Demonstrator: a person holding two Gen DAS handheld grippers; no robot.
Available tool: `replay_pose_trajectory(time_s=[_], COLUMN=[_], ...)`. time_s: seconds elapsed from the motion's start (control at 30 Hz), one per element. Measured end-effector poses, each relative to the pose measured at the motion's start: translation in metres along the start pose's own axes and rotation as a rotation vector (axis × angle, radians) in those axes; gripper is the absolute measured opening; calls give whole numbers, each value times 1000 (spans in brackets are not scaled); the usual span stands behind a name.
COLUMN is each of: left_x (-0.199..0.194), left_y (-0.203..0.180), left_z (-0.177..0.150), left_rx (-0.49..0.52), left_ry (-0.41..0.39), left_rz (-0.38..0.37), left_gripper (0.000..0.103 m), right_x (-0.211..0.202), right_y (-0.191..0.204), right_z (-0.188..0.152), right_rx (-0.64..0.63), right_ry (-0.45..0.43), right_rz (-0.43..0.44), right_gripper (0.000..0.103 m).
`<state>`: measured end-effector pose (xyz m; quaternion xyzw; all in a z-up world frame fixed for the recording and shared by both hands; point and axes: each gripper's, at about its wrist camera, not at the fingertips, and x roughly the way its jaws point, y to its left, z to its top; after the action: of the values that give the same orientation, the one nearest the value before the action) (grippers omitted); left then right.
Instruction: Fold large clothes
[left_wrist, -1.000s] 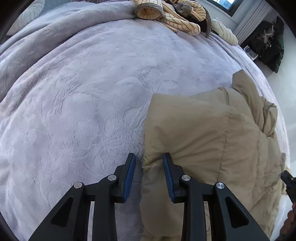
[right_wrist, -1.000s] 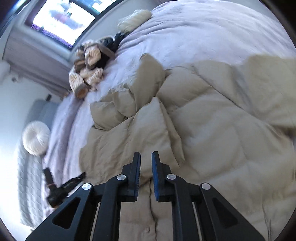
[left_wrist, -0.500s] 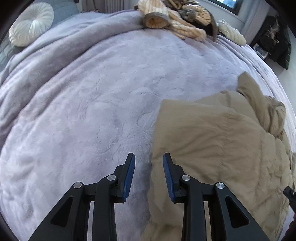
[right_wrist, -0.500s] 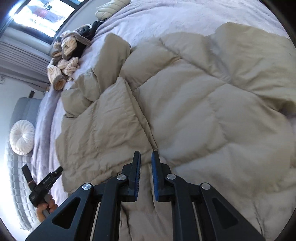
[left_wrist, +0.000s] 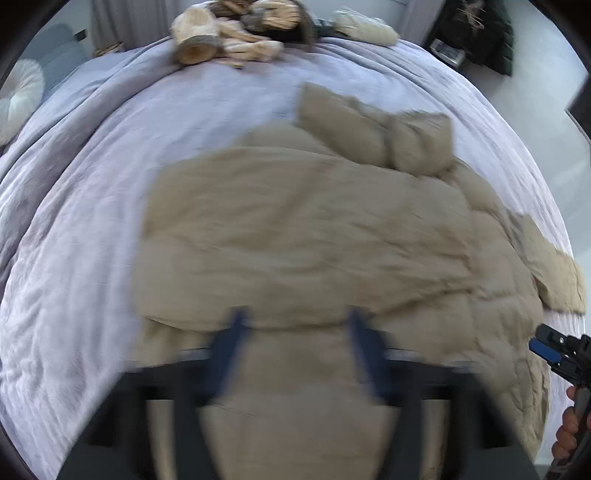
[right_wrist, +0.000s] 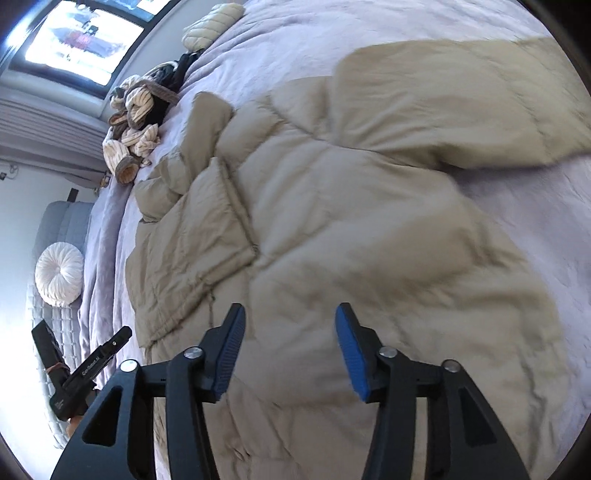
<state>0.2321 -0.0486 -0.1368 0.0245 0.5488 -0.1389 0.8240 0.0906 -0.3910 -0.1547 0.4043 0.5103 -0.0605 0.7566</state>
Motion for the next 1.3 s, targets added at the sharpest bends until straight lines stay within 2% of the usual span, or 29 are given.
replay_pose_trajectory(time_s=[0.07, 0.2, 0.3, 0.33, 0.4, 0.5, 0.53, 0.57, 0.63, 0.87, 0.97, 1.03, 1.17, 1.3], left_x=[-2, 4, 10, 12, 15, 15, 16, 17, 19, 26, 31, 32, 35, 37], left_y=[-20, -61, -87, -93, -107, -132, -136, -143, -151, -174, -181, -184, -186, -190], left_z=[-5, -14, -20, -20, -24, -28, -29, -29, -29, -29, -29, -28, -27, -30], left_rx=[36, 77, 104, 114, 130, 159, 166, 171, 174, 169, 151, 134, 119, 120], left_ry=[-7, 32, 52, 54, 62, 57, 56, 56, 59, 91, 105, 107, 108, 124], left_rz=[-3, -9, -2, 2, 4, 5, 10, 14, 19, 14, 20, 16, 18, 3], left_gripper=[81, 81, 81, 85, 103, 103, 103, 103, 103, 103, 103, 103, 103, 103], right_x=[-9, -29, -43, -50, -60, -75, -79, -84, -92, -103, -103, -101, -102, -97], right_y=[-17, -51, -75, -86, -104, -131, -138, -148, -162, -207, -223, -240, -273, -287], right_z=[-1, 4, 9, 12, 17, 26, 29, 33, 38, 66, 81, 92, 111, 128], right_rx=[23, 71, 106, 123, 153, 199, 212, 229, 254, 335, 392, 460, 573, 641], right_ry=[-4, -23, -51, -68, -94, -139, -152, -172, -206, -278, -285, -288, -340, -377], right_rz=[-4, -12, -23, -25, -25, -40, -46, -51, -51, -28, 29, 108, 219, 316], right_gripper=[61, 66, 74, 79, 81, 83, 87, 96, 103, 103, 103, 103, 103, 103])
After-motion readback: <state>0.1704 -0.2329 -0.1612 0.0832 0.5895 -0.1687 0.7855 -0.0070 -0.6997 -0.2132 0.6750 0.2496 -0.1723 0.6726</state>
